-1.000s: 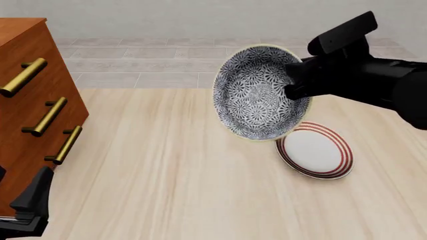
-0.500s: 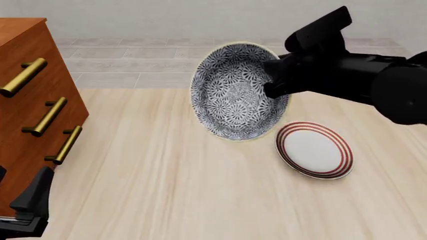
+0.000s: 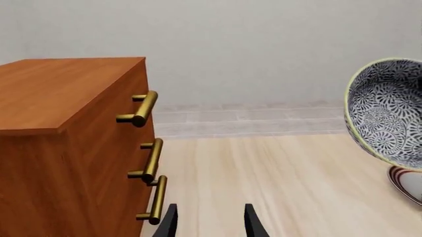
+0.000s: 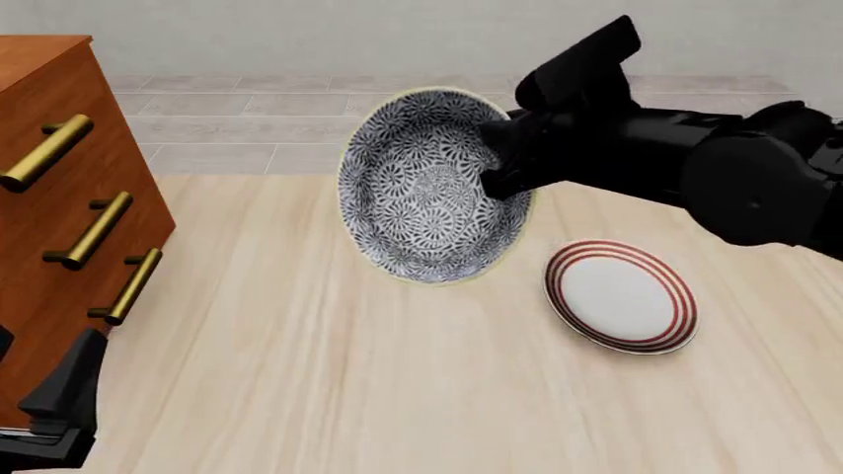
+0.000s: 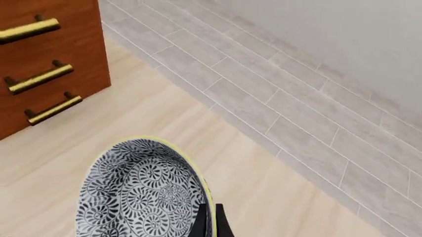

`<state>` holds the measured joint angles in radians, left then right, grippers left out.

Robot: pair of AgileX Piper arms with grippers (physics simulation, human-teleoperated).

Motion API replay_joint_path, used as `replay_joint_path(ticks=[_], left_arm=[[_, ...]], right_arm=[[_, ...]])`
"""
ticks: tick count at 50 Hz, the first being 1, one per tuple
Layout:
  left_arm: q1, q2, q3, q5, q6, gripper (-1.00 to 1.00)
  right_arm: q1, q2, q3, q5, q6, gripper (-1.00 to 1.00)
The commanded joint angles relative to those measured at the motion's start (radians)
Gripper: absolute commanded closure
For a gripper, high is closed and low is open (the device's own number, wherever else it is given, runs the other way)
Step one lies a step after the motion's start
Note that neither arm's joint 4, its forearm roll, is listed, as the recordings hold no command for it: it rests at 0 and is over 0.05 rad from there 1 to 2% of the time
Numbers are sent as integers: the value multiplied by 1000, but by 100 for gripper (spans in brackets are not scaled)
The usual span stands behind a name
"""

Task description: Put the bowl on top of the cabinet.

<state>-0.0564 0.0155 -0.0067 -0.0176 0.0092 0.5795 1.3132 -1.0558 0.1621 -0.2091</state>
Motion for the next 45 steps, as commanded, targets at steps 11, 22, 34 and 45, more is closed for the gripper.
replay_joint_path(ticks=[11,22,34,45], left_arm=[[-4,-10,-1,5,-7,-100],[-8,-10,0,3,-13,-100],[-11,-8,1,1,-16,-100],[-12,-8,3,2,-19,-100]], right_arm=[[54,60,-39,-45,3,100],[82,99,-66,-59,8,100],[102,126,-83,-79,7,100],[114,151,-92,-92,21,100]])
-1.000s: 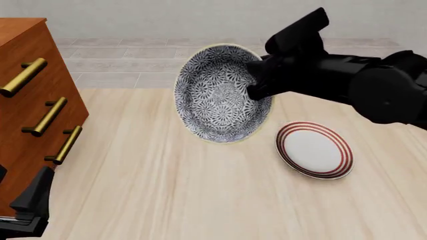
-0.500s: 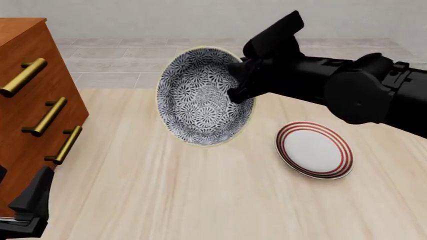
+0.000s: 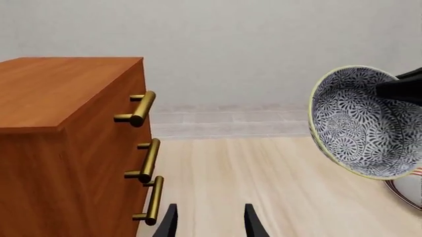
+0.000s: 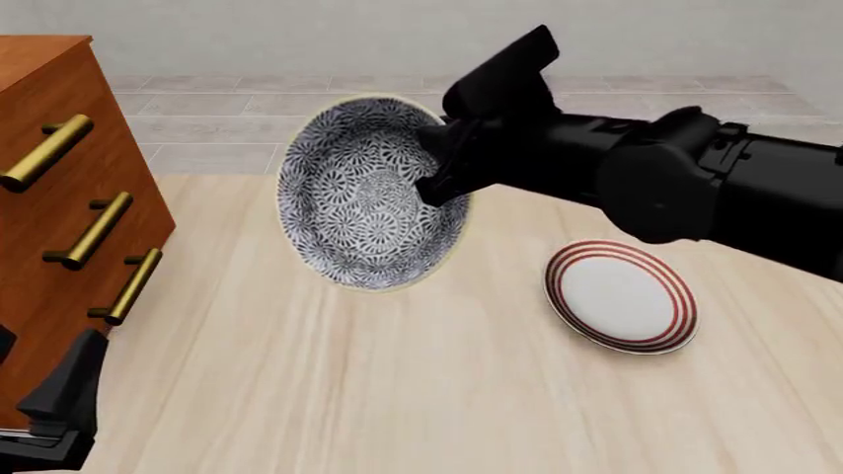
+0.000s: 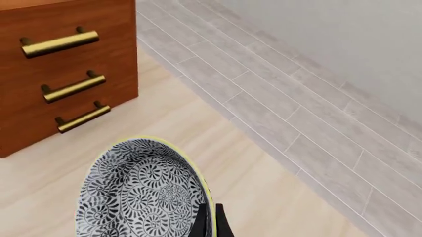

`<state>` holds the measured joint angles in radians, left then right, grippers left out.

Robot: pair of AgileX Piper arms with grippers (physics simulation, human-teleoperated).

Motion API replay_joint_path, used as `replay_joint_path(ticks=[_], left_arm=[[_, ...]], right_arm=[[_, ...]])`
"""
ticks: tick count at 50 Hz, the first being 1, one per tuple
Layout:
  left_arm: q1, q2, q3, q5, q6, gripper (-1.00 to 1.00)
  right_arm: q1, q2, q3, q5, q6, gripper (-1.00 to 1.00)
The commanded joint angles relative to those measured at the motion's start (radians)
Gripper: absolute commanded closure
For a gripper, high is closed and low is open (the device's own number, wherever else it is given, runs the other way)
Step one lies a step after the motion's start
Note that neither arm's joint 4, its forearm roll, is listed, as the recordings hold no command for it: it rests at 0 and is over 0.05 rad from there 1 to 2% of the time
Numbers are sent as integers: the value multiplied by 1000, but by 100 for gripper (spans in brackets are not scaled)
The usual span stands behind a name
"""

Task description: Put the bowl on top of the cabinet.

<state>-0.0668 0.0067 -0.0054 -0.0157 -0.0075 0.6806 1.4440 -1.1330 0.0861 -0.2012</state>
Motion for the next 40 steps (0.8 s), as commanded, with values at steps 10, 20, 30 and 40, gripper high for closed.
replay_joint_path(ticks=[10,20,30,40], left_arm=[[-21,33,3,-22,9,-100],[-93,144,-34,-112,4,-100],[-177,190,-107,-135,-77,-100],[-325,294,-168,-219,-114,-100]], right_arm=[[10,20,-12,-24,5,100],[-2,8,-7,-29,-17,100],[-27,-22,28,-58,-62,100],[-60,-58,70,-97,-118,100]])
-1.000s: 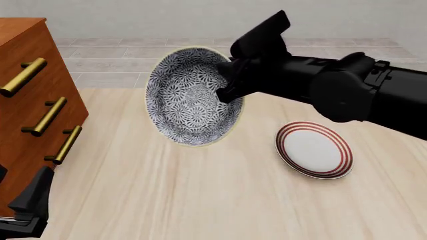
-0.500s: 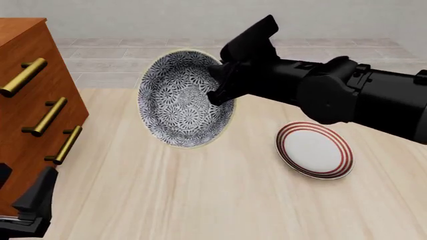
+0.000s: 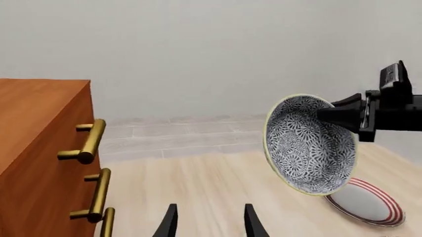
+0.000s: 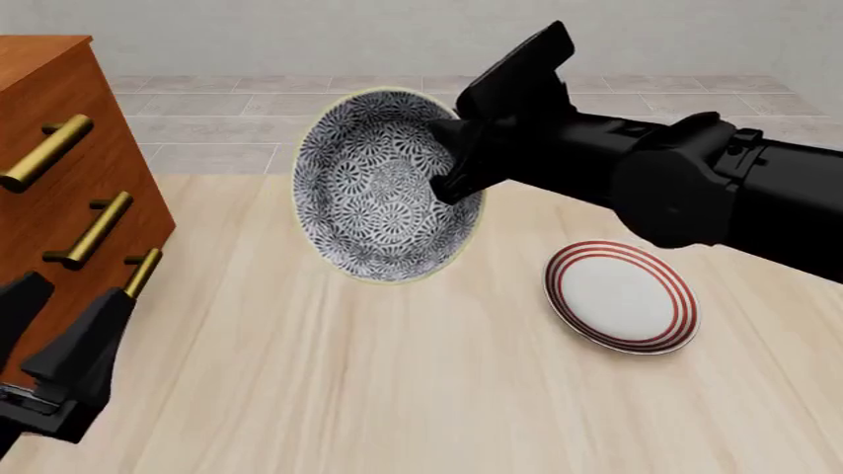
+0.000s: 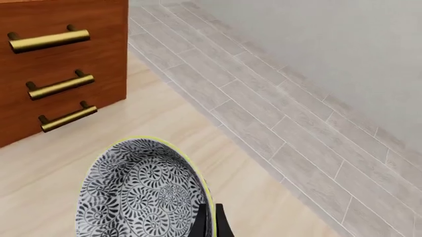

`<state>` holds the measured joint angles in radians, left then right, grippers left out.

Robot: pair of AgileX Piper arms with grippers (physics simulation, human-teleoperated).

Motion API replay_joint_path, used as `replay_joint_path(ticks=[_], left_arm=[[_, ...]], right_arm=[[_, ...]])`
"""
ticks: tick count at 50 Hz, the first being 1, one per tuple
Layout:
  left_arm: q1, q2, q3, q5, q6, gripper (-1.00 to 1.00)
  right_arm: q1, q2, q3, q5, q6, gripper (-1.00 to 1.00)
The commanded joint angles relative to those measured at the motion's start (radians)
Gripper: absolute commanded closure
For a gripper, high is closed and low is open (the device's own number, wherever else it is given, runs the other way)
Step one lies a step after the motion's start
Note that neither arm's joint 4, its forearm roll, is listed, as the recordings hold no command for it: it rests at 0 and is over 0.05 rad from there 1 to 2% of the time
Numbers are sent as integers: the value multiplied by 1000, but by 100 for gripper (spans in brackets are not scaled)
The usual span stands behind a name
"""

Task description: Put the bowl on top of the cabinet.

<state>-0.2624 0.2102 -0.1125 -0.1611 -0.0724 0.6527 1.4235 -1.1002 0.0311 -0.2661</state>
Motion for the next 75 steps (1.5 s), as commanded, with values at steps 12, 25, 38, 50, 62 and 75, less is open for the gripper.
replay_joint_path(ticks=[12,25,38,50,62,75], left_arm=[[-198,177,-91,-156,-59,-100],[-266,274,-128,-253,-61,-100],[-341,336,-146,-352,-107,-100],[-405,457,-161,-439,-99,-100],[-425,549,-183,-506,-101,-100],[-412,605,-197,-531,-92,-100]], right_arm=[[-28,-40,49,-50,-54,100],[-19,-42,43,-42,-56,100],[-11,-48,42,-37,-54,100],[-2,-51,45,-37,-50,100],[6,-52,39,-33,-49,100],[8,-58,35,-28,-45,100]])
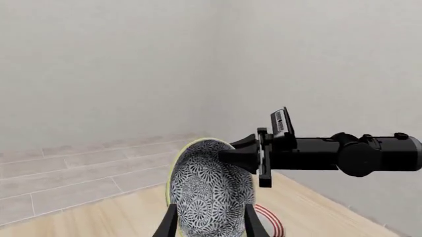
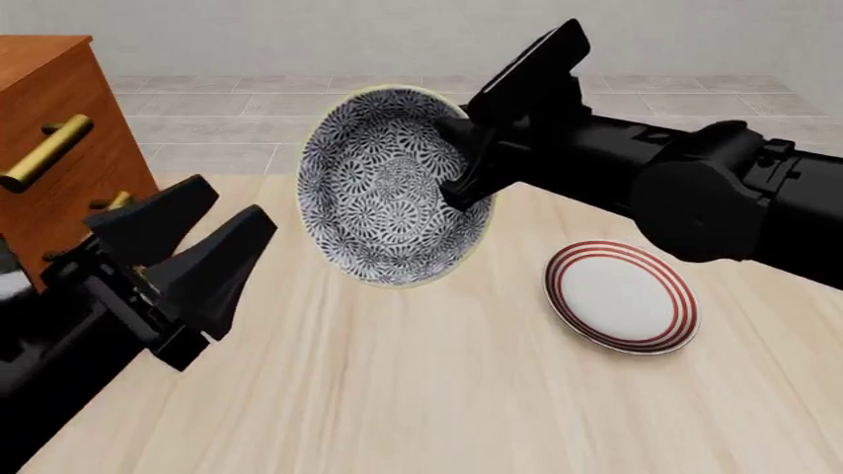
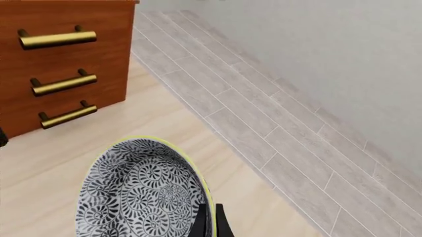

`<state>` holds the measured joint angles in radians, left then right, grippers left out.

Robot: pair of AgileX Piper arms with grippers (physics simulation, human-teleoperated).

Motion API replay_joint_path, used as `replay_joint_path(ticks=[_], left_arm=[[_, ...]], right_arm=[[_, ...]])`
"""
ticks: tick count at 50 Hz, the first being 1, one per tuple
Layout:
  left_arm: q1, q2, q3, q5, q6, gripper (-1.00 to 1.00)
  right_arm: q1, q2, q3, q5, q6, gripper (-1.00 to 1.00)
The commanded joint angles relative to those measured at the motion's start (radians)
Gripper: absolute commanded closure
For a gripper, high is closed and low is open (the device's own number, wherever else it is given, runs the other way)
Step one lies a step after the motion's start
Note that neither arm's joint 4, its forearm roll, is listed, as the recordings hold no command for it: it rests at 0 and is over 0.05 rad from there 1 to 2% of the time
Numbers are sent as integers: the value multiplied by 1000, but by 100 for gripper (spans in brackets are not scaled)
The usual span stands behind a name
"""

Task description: Put the bowl on top of the cabinet.

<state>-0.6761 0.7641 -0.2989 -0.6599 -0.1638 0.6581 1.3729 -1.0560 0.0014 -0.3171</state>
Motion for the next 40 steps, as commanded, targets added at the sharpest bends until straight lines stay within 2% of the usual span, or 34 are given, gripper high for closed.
replay_joint_path(ticks=[1,20,40], left_arm=[[1,58,-12,-37,-3,-100],[20,166,-35,-82,-13,-100],[46,209,-29,-107,-24,-100]], right_arm=[[3,-9,-10,3,7,100],[6,-26,-17,18,11,100],[10,-32,-15,19,15,100]])
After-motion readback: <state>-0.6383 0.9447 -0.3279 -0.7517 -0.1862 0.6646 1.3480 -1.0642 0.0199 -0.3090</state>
